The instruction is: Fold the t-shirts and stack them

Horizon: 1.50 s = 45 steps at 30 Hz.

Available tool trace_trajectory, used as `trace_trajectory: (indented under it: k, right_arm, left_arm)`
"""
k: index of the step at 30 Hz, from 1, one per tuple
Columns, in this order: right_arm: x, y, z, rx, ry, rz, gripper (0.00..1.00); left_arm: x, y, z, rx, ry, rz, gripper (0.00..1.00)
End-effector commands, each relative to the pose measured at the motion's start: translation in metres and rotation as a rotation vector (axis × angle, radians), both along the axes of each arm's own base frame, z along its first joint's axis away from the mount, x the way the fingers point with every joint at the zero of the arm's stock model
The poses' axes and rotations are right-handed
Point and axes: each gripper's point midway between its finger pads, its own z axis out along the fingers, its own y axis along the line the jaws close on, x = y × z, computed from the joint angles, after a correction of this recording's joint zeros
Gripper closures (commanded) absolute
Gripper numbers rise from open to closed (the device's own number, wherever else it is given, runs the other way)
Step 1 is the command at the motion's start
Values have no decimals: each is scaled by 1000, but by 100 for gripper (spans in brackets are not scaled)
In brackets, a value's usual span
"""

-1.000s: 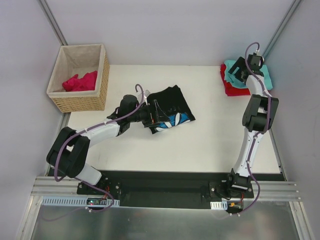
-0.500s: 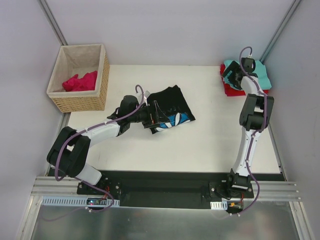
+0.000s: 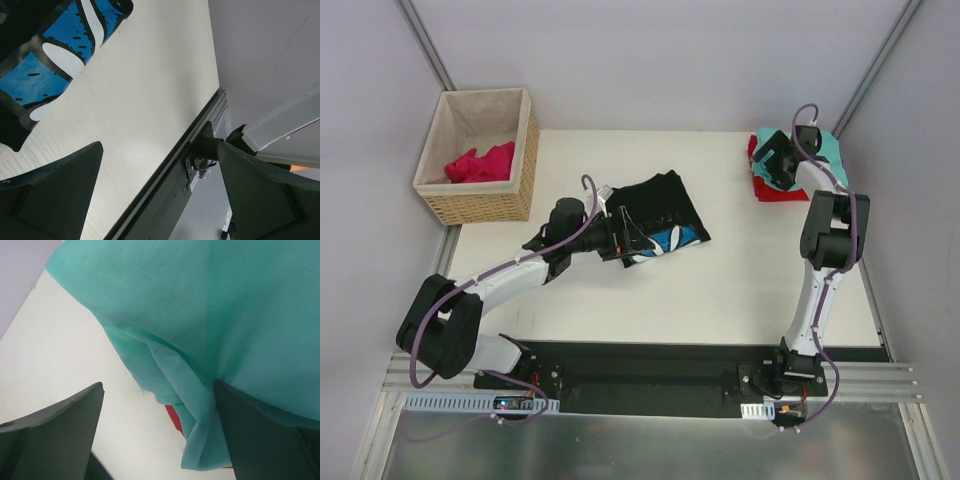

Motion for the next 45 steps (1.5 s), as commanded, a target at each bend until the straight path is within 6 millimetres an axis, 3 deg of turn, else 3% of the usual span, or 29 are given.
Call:
trace_trajectory:
  k: [1, 5, 15, 19, 24, 30, 32, 38, 42, 45]
  right_arm:
    - [-68, 88, -37, 167, 217, 111, 3]
    - [-104, 114, -57, 190, 267, 132, 3]
    - [-166, 181, -60, 157, 268, 230, 3]
    - [-202, 201, -66, 123, 282, 251, 4]
    - [-227, 238, -58, 86, 255, 316, 3]
    - [-233, 241, -51, 53, 244, 319, 3]
    - [-228, 233, -39, 9, 217, 306, 3]
    - [-207, 206, 26, -162, 92, 294, 3]
    - [-187, 207, 90, -198, -38, 312, 3]
    - [-183, 211, 119, -202, -93, 338, 3]
  left_arm:
    - [-4, 6, 15, -21, -51, 27, 1]
    - [-13, 13, 18, -27, -62, 45, 1]
    - [-41, 36, 29, -25, -100, 91, 1]
    - [-52, 46, 38, -33, -131, 108, 1]
    - [-62, 51, 39, -31, -126, 112, 1]
    - [-68, 57, 40, -32, -139, 124, 1]
    - [-68, 59, 39, -22, -140, 137, 1]
    - [-58, 59, 32, 24, -135, 150, 1]
    - [-42, 56, 25, 80, -133, 160, 1]
    - [-28, 54, 15, 121, -111, 179, 1]
